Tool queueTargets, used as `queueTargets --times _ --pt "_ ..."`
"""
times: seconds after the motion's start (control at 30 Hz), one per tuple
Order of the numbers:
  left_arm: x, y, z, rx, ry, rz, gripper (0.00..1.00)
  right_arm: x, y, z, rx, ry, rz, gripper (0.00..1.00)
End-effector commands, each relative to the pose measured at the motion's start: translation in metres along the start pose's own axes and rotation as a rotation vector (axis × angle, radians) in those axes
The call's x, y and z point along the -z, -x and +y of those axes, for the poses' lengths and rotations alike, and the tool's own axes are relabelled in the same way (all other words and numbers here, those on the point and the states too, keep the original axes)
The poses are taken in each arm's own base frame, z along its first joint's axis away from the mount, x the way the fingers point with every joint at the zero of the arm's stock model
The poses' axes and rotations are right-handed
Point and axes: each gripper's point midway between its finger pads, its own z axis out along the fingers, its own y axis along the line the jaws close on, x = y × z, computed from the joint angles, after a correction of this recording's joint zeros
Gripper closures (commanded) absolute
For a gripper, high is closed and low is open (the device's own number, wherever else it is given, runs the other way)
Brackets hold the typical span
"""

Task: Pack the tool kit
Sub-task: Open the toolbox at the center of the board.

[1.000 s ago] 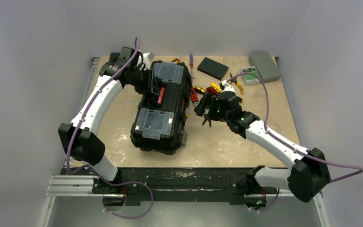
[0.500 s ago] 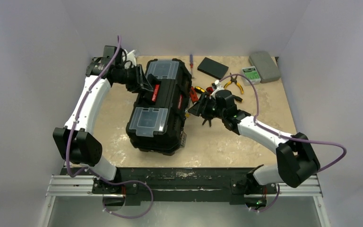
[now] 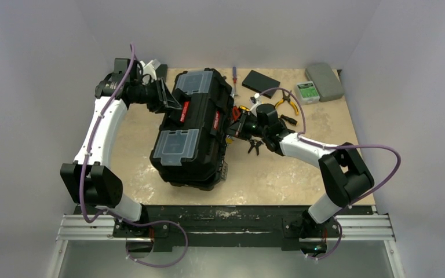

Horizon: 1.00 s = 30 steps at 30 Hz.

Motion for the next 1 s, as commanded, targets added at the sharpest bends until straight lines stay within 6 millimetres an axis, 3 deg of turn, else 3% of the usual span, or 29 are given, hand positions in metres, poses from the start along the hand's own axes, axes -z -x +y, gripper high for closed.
queueTargets --times 0.0,0.2,0.53,0.97 --pt "0.033 0.012 -0.047 -0.075 -0.171 -0.091 1.0 0.002 0.02 0.056 0.031 0.219 -0.03 1.0" --pt "0.036 0.014 -0.036 -0.061 -0.152 -0.106 1.0 0.01 0.017 0.091 0.079 0.369 -0.02 1.0" --pt "0.036 0.016 -0.039 -0.058 -0.163 -0.112 1.0 0.035 0.015 0.137 0.18 0.482 -0.044 1.0" --pt "0.043 0.027 -0.031 -0.007 -0.205 -0.138 1.0 0.023 0.009 0.154 0.173 0.549 0.015 1.0"
